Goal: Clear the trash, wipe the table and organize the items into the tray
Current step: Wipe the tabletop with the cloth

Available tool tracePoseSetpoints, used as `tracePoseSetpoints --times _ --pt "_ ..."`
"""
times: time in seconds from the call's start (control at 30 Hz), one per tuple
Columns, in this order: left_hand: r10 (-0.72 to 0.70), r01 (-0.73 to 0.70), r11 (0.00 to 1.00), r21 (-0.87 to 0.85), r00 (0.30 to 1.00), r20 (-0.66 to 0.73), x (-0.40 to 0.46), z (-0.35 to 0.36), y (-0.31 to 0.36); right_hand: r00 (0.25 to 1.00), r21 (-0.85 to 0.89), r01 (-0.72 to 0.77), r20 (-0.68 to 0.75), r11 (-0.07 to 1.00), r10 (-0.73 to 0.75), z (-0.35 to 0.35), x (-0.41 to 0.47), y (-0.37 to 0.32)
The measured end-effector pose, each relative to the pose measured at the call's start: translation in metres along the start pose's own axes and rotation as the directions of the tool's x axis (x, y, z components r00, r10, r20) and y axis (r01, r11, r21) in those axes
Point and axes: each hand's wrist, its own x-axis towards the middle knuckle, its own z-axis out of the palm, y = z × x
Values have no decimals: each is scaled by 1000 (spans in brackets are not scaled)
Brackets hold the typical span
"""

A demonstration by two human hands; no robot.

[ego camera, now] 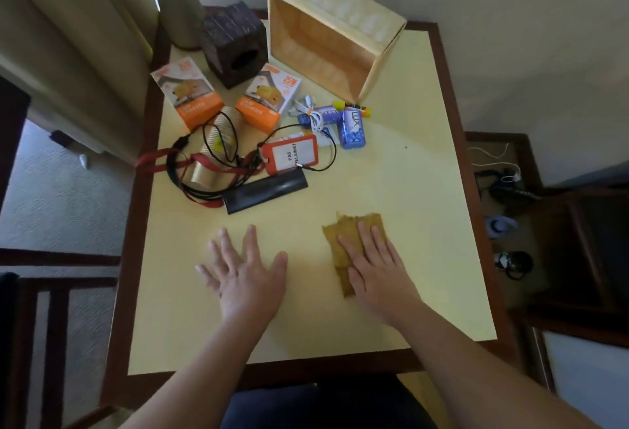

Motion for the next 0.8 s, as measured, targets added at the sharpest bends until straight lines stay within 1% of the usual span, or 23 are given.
tracePoseSetpoints --times 0.07,0.17,0.23,0.33,0.43,0.63,0.8 --pt "136 -136 991 13 991 0 0 -3 11 998 -9 -67 -6 998 67 -2 -2 17" --pt "363 -363 931 41 932 22 6 -4 36 977 58 -215 9 975 215 -15 15 43" --pt "438 -440 894 89 898 38 14 -1 54 961 115 -276 20 954 276 -33 38 61" --pt "415 -421 896 138 907 72 26 9 73 937 154 -349 41 924 347 -68 86 89" --pt "373 -380 910 166 925 72 30 22 78 923 143 -385 58 912 381 -101 140 118" --pt "373 -365 912 186 928 -9 32 31 75 939 87 -343 30 935 342 -160 246 169" --pt "376 -365 917 162 925 -47 33 36 72 960 118 -281 11 953 281 -198 301 190"
